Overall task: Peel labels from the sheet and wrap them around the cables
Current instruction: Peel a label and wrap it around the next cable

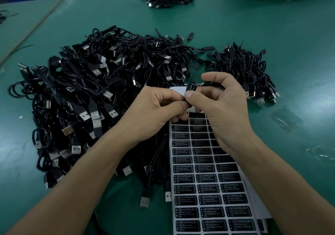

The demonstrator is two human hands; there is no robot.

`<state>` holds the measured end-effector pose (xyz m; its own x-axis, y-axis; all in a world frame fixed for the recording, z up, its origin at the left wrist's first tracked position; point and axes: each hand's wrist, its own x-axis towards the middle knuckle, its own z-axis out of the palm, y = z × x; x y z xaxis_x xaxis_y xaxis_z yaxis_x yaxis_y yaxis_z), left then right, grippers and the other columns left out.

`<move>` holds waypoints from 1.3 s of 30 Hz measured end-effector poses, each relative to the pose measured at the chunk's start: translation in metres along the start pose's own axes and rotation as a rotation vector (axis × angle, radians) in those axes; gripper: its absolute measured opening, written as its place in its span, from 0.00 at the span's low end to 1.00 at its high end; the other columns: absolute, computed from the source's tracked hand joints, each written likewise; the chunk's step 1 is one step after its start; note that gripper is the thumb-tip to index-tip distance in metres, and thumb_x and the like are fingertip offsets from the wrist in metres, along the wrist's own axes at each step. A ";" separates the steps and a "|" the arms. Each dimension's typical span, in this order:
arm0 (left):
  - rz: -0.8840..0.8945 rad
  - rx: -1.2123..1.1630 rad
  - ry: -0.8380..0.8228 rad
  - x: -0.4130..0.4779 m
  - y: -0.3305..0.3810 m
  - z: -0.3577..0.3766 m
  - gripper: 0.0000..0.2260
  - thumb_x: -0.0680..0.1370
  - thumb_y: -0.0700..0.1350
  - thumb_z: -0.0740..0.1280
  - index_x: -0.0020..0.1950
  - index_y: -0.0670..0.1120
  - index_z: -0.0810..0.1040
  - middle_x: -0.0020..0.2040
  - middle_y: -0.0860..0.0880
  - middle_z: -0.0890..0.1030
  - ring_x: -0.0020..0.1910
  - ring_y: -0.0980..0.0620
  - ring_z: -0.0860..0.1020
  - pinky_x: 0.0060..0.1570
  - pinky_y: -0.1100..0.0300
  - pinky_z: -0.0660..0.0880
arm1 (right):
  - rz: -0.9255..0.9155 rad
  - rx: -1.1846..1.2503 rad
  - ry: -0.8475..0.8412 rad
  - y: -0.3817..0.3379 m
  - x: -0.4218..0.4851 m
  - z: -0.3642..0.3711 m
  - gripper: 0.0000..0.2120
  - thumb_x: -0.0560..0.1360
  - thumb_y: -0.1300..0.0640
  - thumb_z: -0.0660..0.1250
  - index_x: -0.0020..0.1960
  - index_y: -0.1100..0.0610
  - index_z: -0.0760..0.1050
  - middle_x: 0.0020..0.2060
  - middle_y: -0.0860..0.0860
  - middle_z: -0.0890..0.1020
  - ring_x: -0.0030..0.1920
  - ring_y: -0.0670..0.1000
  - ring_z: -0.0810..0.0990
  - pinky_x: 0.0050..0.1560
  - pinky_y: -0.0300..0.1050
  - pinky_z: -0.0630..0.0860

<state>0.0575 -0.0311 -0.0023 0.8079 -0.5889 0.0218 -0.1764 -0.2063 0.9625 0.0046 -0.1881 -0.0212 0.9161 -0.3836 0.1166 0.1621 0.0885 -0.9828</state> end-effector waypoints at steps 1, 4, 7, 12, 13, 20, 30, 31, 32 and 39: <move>-0.002 0.005 -0.005 0.000 0.000 0.000 0.06 0.79 0.39 0.70 0.45 0.48 0.86 0.36 0.48 0.85 0.34 0.58 0.80 0.38 0.69 0.76 | 0.001 0.010 -0.001 -0.001 0.000 0.000 0.20 0.70 0.64 0.78 0.56 0.52 0.74 0.35 0.47 0.84 0.37 0.45 0.83 0.42 0.37 0.78; -0.013 0.004 0.011 0.000 0.000 -0.001 0.06 0.79 0.41 0.70 0.46 0.48 0.86 0.36 0.49 0.85 0.34 0.58 0.80 0.38 0.69 0.77 | -0.002 0.028 0.009 -0.002 0.000 0.000 0.14 0.70 0.65 0.78 0.51 0.56 0.77 0.34 0.48 0.85 0.35 0.44 0.83 0.38 0.35 0.77; -0.024 0.014 0.036 0.000 0.001 0.000 0.06 0.79 0.42 0.70 0.44 0.48 0.86 0.35 0.49 0.85 0.33 0.59 0.80 0.37 0.70 0.75 | -0.005 -0.001 0.021 -0.003 -0.001 0.001 0.11 0.70 0.62 0.78 0.48 0.57 0.79 0.35 0.50 0.86 0.35 0.44 0.83 0.36 0.35 0.77; -0.035 0.008 0.071 0.000 0.003 0.002 0.07 0.78 0.40 0.70 0.42 0.46 0.85 0.33 0.50 0.85 0.31 0.62 0.79 0.33 0.72 0.73 | -0.101 -0.104 0.063 -0.003 -0.001 0.000 0.06 0.71 0.61 0.78 0.45 0.54 0.82 0.35 0.47 0.85 0.34 0.42 0.81 0.37 0.35 0.76; -0.038 0.002 0.074 -0.001 0.004 0.003 0.07 0.78 0.40 0.70 0.42 0.45 0.85 0.33 0.50 0.85 0.30 0.62 0.79 0.32 0.73 0.72 | -0.130 -0.123 0.064 -0.003 -0.002 0.000 0.06 0.71 0.61 0.77 0.43 0.52 0.82 0.35 0.46 0.85 0.35 0.42 0.81 0.37 0.35 0.76; -0.039 0.003 0.075 -0.001 0.004 0.002 0.06 0.79 0.38 0.69 0.45 0.42 0.84 0.33 0.50 0.85 0.30 0.62 0.79 0.32 0.74 0.71 | -0.124 -0.193 0.058 -0.002 -0.004 0.002 0.07 0.72 0.60 0.77 0.46 0.51 0.82 0.37 0.46 0.86 0.38 0.43 0.84 0.41 0.36 0.77; -0.024 0.020 0.069 0.000 0.004 0.002 0.07 0.79 0.39 0.69 0.43 0.46 0.84 0.34 0.51 0.85 0.31 0.62 0.79 0.33 0.73 0.72 | -0.081 -0.196 0.073 -0.006 -0.003 0.002 0.04 0.72 0.57 0.77 0.41 0.51 0.83 0.33 0.45 0.85 0.33 0.42 0.81 0.35 0.31 0.74; -0.025 0.019 0.071 0.000 0.003 0.003 0.07 0.79 0.39 0.69 0.43 0.46 0.84 0.34 0.51 0.85 0.31 0.62 0.79 0.33 0.73 0.72 | -0.096 -0.217 0.075 -0.007 -0.003 0.002 0.04 0.72 0.57 0.77 0.41 0.50 0.83 0.33 0.45 0.85 0.34 0.43 0.82 0.36 0.33 0.75; -0.026 0.018 0.071 0.000 0.003 0.003 0.07 0.79 0.39 0.69 0.43 0.46 0.84 0.34 0.50 0.85 0.31 0.62 0.79 0.33 0.73 0.72 | -0.104 -0.234 0.079 -0.007 -0.003 0.001 0.05 0.72 0.56 0.77 0.40 0.49 0.83 0.34 0.45 0.85 0.34 0.44 0.83 0.36 0.34 0.76; -0.035 0.029 0.081 0.001 0.000 0.003 0.07 0.79 0.40 0.70 0.42 0.46 0.85 0.34 0.49 0.85 0.32 0.59 0.80 0.37 0.68 0.76 | -0.160 -0.291 0.090 -0.003 -0.003 0.001 0.06 0.73 0.56 0.76 0.39 0.47 0.82 0.33 0.44 0.84 0.34 0.44 0.82 0.37 0.36 0.76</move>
<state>0.0562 -0.0341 -0.0032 0.8564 -0.5162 0.0110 -0.1622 -0.2489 0.9548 0.0012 -0.1864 -0.0189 0.8492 -0.4526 0.2722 0.1780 -0.2401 -0.9543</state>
